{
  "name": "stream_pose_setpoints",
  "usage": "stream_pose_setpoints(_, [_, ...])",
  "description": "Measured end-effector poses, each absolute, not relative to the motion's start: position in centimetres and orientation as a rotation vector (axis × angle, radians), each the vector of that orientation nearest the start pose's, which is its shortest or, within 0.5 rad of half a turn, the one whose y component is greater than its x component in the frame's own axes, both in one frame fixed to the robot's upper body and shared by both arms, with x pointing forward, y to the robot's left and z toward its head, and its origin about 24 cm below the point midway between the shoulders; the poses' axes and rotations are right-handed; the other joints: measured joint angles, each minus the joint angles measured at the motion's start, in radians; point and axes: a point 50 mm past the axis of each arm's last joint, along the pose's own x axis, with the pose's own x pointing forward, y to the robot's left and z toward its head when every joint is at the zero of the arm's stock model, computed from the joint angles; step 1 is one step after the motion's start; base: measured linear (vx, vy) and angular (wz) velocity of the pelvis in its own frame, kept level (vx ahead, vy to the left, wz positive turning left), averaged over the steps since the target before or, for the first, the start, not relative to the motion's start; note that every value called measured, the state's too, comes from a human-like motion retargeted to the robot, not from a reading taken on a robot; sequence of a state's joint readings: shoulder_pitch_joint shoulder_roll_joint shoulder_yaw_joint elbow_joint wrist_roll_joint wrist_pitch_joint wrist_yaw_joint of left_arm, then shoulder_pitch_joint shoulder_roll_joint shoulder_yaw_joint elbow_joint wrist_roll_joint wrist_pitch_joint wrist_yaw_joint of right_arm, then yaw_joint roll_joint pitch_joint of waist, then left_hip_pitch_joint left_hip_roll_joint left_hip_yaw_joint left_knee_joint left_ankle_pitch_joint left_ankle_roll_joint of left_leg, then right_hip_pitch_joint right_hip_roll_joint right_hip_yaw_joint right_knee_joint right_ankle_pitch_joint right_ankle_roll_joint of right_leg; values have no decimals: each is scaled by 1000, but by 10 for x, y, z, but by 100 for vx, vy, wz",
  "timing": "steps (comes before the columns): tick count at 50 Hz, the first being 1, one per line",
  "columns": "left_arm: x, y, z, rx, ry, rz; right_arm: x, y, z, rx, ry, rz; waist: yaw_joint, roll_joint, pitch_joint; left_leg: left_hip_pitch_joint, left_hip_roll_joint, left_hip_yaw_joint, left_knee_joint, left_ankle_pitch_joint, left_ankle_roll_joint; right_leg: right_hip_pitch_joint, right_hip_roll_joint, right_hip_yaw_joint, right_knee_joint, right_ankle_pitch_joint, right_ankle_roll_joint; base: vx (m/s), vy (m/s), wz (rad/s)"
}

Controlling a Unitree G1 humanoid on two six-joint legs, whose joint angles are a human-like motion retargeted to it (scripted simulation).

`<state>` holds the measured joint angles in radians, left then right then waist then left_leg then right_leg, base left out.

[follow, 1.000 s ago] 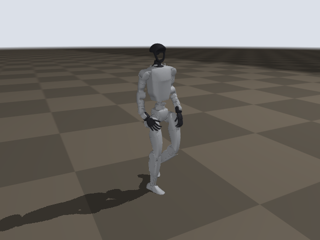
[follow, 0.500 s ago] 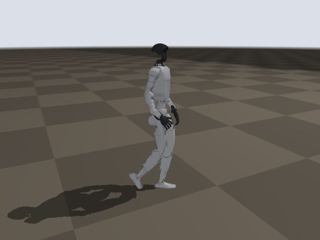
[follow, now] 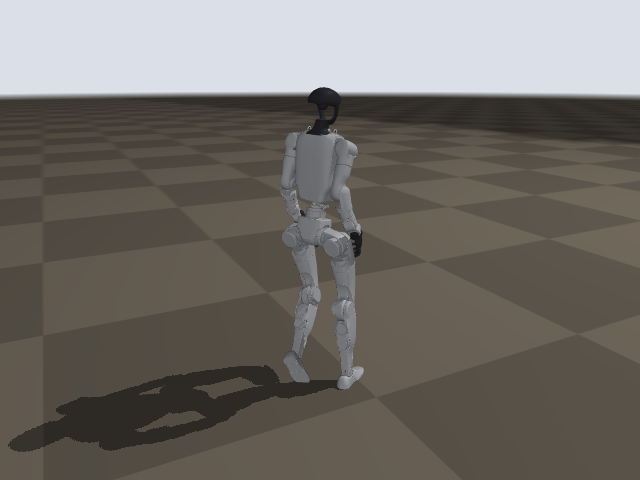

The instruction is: Walk run

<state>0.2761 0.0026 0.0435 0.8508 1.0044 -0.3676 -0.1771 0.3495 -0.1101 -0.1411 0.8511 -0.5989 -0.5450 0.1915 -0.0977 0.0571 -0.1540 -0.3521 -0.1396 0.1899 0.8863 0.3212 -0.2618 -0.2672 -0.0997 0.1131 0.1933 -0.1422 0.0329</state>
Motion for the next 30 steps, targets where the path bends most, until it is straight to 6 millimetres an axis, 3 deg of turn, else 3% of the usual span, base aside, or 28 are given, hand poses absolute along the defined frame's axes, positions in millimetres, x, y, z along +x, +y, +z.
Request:
stream_pose_setpoints(2, [77,137,-144,774,715,-656,48,-182,-142,-385,826,469,64,-26,17,-71,49,13,54,-108,27,66,43,-39,-47,33,-45,73,-28,115])
stream_pose_setpoints(3, [82,138,-140,806,670,-609,45,-182,-143,-374,842,496,88,-42,23,-111,77,62,62,-152,77,94,34,-76,-64,40,-45,64,-5,158])
stream_pose_setpoints(6, [91,139,-132,866,566,-533,43,-185,-139,-383,824,530,158,-73,32,-226,121,134,-4,-277,193,175,22,-193,-112,57,-14,62,2,173])
stream_pose_setpoints(10, [92,141,-130,904,533,-580,38,-191,-137,-475,810,532,223,-108,27,-328,156,234,-212,-436,371,257,49,-258,-142,55,19,76,1,166])
stream_pose_setpoints(13, [89,142,-134,907,566,-625,28,-186,-142,-493,866,551,248,-133,6,-352,126,288,-404,-540,443,311,79,-353,-151,105,45,95,1,143])
stream_pose_setpoints(15, [86,141,-137,884,602,-627,23,-178,-145,-464,890,555,258,-161,-4,-331,120,350,-492,-484,524,347,86,-399,-137,187,86,101,-12,133])
stream_pose_setpoints(17, [83,139,-139,833,639,-616,19,-170,-146,-427,882,548,257,-194,-20,-269,75,348,-491,-575,522,356,75,-403,-70,353,127,117,-3,130])
stream_pose_setpoints(18, [82,138,-139,806,651,-618,18,-166,-146,-414,872,545,249,-197,-23,-244,95,353,-489,-572,518,348,66,-362,-4,458,147,126,10,156])
stream_pose_setpoints(20, [82,140,-140,768,682,-623,17,-159,-144,-409,841,542,195,-156,-19,-263,-41,19,-460,-621,516,297,104,-331,181,666,101,126,1,227])
stream_pose_setpoints(22, [81,141,-141,764,706,-648,24,-155,-141,-425,793,553,85,-110,0,-160,14,51,-416,-664,508,163,156,-288,522,651,81,110,-18,285])
stream_pose_setpoints(23, [82,143,-142,778,710,-666,31,-152,-139,-432,758,569,74,-67,-3,-143,61,25,-410,-685,497,112,237,-223,556,606,94,99,-26,159])
stream_pose_setpoints(25, [82,144,-144,802,723,-723,42,-149,-135,-459,702,588,61,-3,-1,-119,105,-47,-377,-731,473,8,307,-151,652,468,82,98,-28,75])
stream_pose_setpoints(28, [78,136,-150,809,764,-883,56,-147,-125,-479,595,509,77,17,20,-10,113,-50,-438,-737,452,-143,227,-143,680,289,-35,101,-25,61])
stream_pose_setpoints(30, [71,130,-153,807,805,-1023,65,-147,-115,-467,505,411,25,44,43,71,98,-105,-495,-705,440,-233,148,-186,631,192,-71,102,-23,184])
